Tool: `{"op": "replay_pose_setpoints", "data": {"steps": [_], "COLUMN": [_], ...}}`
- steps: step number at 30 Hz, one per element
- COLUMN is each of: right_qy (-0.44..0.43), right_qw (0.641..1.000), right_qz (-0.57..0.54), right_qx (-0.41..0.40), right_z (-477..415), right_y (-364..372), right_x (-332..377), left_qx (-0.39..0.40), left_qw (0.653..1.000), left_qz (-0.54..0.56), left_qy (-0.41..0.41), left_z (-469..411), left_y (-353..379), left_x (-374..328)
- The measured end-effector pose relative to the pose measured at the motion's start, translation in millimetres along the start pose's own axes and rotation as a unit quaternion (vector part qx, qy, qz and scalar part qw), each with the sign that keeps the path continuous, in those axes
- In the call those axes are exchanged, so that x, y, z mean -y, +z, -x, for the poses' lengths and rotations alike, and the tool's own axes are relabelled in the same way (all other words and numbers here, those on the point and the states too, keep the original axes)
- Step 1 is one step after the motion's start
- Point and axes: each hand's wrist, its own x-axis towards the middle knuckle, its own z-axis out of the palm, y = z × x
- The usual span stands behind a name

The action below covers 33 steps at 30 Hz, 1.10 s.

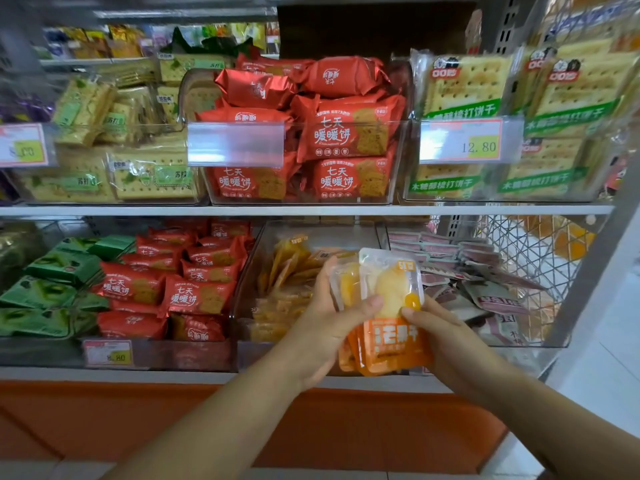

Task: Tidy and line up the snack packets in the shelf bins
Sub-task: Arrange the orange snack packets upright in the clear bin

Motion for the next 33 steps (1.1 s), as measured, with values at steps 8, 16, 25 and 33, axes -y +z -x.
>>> {"op": "replay_pose_setpoints", "data": {"steps": [8,16,25,33], "right_qy": [0.016,-0.165,-0.24,-0.355], "right_qw": [0.997,0.892,0.723,0.633], "right_qz": [-0.06,0.415,0.641,0.68], "right_qx": [0.046,0.069,0.096,0.101], "right_z": [3.1,14.1,5.6,2.7], "right_y": [12.0,-3.6,10.7,8.9], "right_x": [0.3,61.3,48.9,45.1], "left_qx": [-0.031,0.06,0.072,0.04], "left_qw": [0.943,0.835,0.773,0.759], "left_qz": [-0.316,-0.531,-0.592,-0.576], "left_qy": [0.097,0.129,0.217,0.302], "left_z": [3.0,23.4,23.3,22.1], "left_y": [0.6,-14.3,-24.5,-26.8], "left_x": [10.8,-26.6,-11.7,-8.0]}}
